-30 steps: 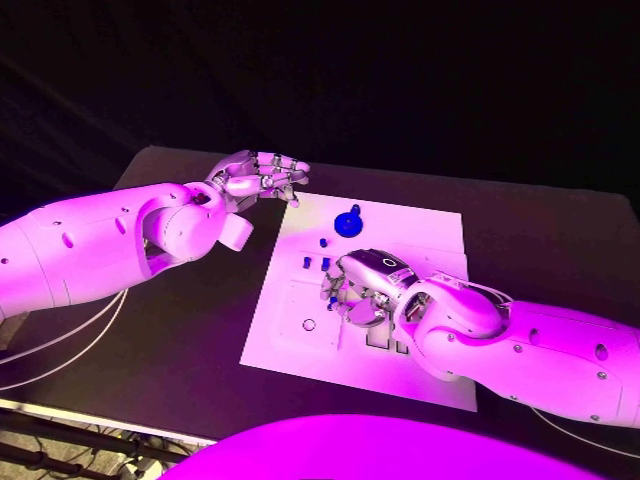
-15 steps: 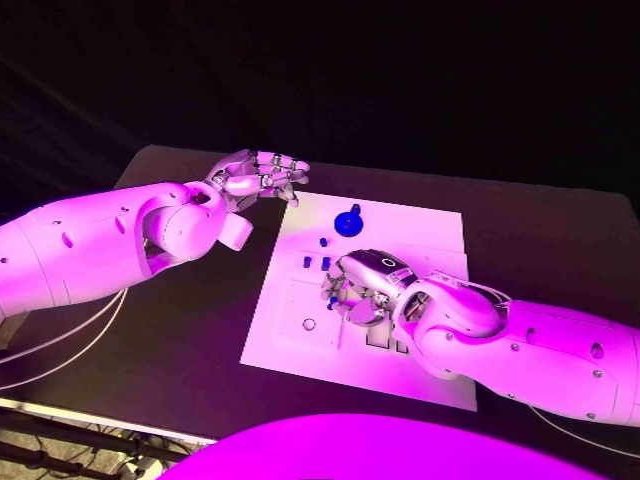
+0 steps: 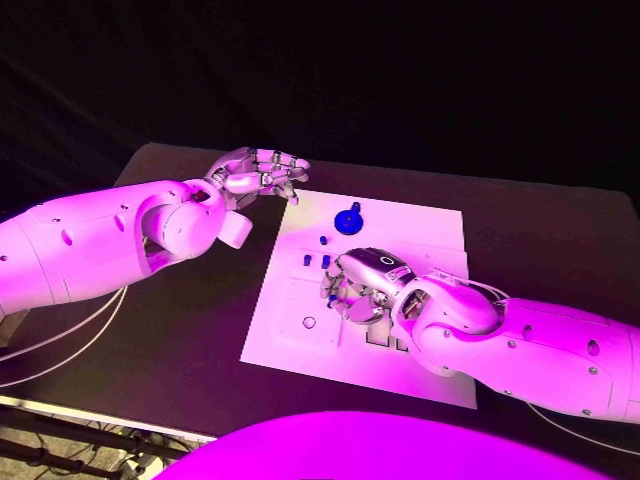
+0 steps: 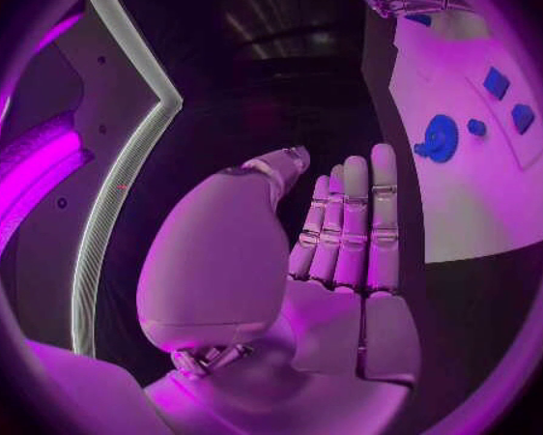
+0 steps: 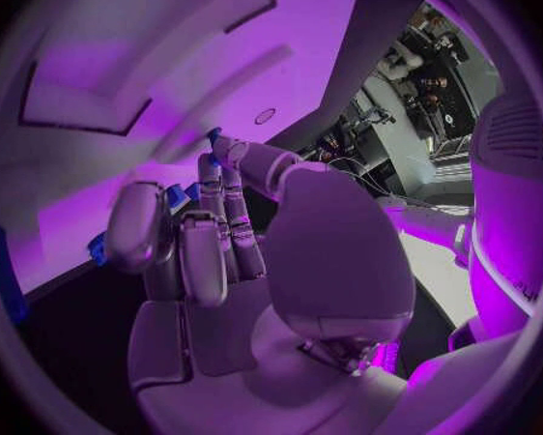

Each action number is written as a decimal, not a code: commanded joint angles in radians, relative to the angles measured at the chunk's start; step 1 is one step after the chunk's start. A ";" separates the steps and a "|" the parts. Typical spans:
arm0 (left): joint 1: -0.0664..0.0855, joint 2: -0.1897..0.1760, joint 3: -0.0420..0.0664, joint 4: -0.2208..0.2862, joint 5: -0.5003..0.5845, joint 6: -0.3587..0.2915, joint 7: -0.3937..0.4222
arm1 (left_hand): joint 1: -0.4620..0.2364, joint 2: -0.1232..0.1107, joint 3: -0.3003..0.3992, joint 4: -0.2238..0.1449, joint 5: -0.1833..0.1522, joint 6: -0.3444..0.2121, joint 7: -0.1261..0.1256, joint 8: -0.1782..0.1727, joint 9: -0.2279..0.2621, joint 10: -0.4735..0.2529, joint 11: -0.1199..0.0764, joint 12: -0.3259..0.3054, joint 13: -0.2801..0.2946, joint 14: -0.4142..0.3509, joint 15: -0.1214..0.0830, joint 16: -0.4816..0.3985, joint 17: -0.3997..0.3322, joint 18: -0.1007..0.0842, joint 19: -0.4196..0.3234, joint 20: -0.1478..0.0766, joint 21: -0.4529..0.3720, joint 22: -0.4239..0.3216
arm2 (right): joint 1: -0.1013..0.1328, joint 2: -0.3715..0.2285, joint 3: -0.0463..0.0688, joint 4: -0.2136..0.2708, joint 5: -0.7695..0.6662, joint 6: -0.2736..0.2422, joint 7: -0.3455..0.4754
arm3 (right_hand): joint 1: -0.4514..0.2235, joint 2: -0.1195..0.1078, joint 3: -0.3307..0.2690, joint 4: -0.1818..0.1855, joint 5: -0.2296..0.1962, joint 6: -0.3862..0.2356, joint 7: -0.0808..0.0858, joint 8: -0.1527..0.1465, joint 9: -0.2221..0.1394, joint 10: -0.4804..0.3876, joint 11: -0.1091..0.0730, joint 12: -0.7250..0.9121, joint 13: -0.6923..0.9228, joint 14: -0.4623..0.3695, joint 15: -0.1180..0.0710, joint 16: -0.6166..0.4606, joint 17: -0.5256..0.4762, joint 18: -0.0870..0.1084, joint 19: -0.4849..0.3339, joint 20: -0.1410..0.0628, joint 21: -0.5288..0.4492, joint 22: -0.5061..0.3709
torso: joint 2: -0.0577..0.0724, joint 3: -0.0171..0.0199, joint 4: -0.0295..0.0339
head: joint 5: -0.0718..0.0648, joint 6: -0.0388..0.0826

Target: Assemble the parts on the task board

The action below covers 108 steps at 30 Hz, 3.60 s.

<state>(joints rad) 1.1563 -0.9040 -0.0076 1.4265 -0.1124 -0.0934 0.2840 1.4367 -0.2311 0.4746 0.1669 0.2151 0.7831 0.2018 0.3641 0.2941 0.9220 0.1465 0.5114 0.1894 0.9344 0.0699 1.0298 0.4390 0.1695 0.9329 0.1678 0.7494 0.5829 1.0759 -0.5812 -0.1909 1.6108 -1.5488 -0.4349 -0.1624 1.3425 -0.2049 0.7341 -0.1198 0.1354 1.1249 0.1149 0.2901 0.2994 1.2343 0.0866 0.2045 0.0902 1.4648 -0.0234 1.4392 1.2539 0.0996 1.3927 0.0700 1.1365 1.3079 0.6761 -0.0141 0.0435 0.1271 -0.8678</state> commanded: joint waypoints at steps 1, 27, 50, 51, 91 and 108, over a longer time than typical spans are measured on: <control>0.001 0.001 0.001 0.001 -0.001 0.009 0.009 | 0.008 0.003 -0.005 0.002 0.003 -0.008 0.020 0.002 -0.001 -0.007 0.001 0.005 -0.001 0.002 0.006 -0.006 -0.001 0.014 0.004 -0.001 -0.006 -0.001 | -0.006 0.001 -0.004 0.000 -0.008 0.040 0.007 | 0.019 0.025 0.003 -0.002 0.002 0.002 0.006 -0.005 0.002 0.041 -0.036 0.006 0.015 0.044 -0.005 0.000 -0.001 -0.007 -0.007 0.001 -0.002 0.079 | 0.000 0.0004 0.0003 | 0.000 -0.001; 0.001 -0.002 0.001 0.001 0.001 0.013 0.002 | 0.008 0.004 -0.006 0.003 0.003 -0.008 0.020 0.003 -0.002 -0.006 0.001 0.005 -0.001 0.002 0.006 -0.006 -0.002 0.014 0.005 -0.001 -0.006 -0.001 | -0.006 -0.011 -0.005 -0.008 0.013 0.028 0.032 | -0.026 -0.007 -0.066 -0.007 -0.001 -0.116 0.046 -0.045 0.006 -0.200 0.025 -0.080 -0.024 0.010 0.047 -0.049 -0.100 0.025 -0.095 0.048 -0.195 0.007 | 0.000 0.0006 -0.0005 | -0.002 0.005; 0.001 -0.007 0.000 -0.002 0.001 0.012 0.002 | 0.007 0.004 -0.007 0.006 0.002 -0.009 0.020 0.005 -0.002 -0.007 0.001 0.006 -0.002 0.003 0.006 -0.006 -0.003 0.014 0.006 -0.001 -0.008 -0.002 | 0.097 -0.188 0.003 0.115 0.148 0.039 0.044 | -0.018 -0.013 -0.184 -0.010 0.001 -0.160 0.050 -0.074 0.002 -0.292 0.028 0.010 -0.009 0.013 0.052 -0.046 -0.098 0.029 -0.089 0.056 -0.239 -0.020 | -0.002 -0.0006 -0.0016 | -0.022 0.027; 0.001 -0.007 0.000 -0.002 0.001 0.012 0.002 | 0.007 0.004 -0.007 0.006 0.002 -0.009 0.020 0.005 -0.002 -0.007 0.001 0.006 -0.002 0.003 0.006 -0.006 -0.003 0.014 0.006 -0.001 -0.008 -0.002 | 0.105 -0.200 0.004 0.120 0.157 0.049 0.042 | -0.022 -0.014 -0.188 -0.008 0.000 -0.162 0.050 -0.076 0.002 -0.293 0.028 0.014 -0.009 0.014 0.051 -0.044 -0.094 0.028 -0.086 0.056 -0.236 -0.019 | -0.002 -0.0010 -0.0022 | -0.025 0.029; 0.001 -0.010 -0.002 -0.001 0.001 0.009 -0.002 | 0.008 0.005 -0.009 0.008 0.001 -0.010 0.020 0.008 -0.002 -0.007 0.001 0.008 -0.003 0.003 0.006 -0.006 -0.004 0.014 0.007 -0.001 -0.010 -0.004 | 0.133 -0.281 0.007 0.070 0.078 0.190 -0.011 | 0.006 0.040 -0.214 0.051 0.008 -0.130 0.044 -0.082 -0.005 -0.252 0.018 0.118 -0.027 0.032 0.042 -0.015 -0.052 0.010 -0.018 0.047 -0.160 0.020 | 0.000 0.0007 0.0000 | -0.042 0.043; 0.001 -0.011 -0.002 -0.001 0.001 0.008 -0.007 | 0.007 0.007 -0.009 0.010 0.001 -0.010 0.020 0.009 -0.003 -0.007 0.001 0.008 -0.003 0.004 0.006 -0.006 -0.004 0.014 0.008 -0.001 -0.010 -0.004 | 0.126 -0.272 0.006 0.061 0.084 0.188 -0.017 | -0.035 0.001 -0.160 0.070 0.003 -0.121 0.041 -0.078 -0.001 -0.223 0.014 0.094 -0.027 0.033 0.039 -0.012 -0.052 0.008 -0.014 0.044 -0.149 0.031 | 0.000 0.0005 -0.0003 | -0.042 0.040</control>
<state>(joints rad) 1.1562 -0.9152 -0.0104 1.4236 -0.1122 -0.0936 0.2749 1.4367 -0.2311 0.4690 0.1726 0.2151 0.7794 0.1981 0.3676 0.2926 0.9220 0.1466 0.5150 0.1879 0.9344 0.0699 1.0298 0.4366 0.1694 0.9327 0.1677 0.7457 0.5802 1.2028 -0.8543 -0.1847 1.6724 -1.4571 -0.2473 -0.1778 1.3133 -0.1999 0.5704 -0.0497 0.1373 1.0069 0.1545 0.2092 0.2980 1.0096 0.0999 0.3009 0.0637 1.4668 0.0212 1.4237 1.2034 0.1160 1.3754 0.1128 0.9894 1.3079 0.6764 -0.0130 0.0433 0.0856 -0.8275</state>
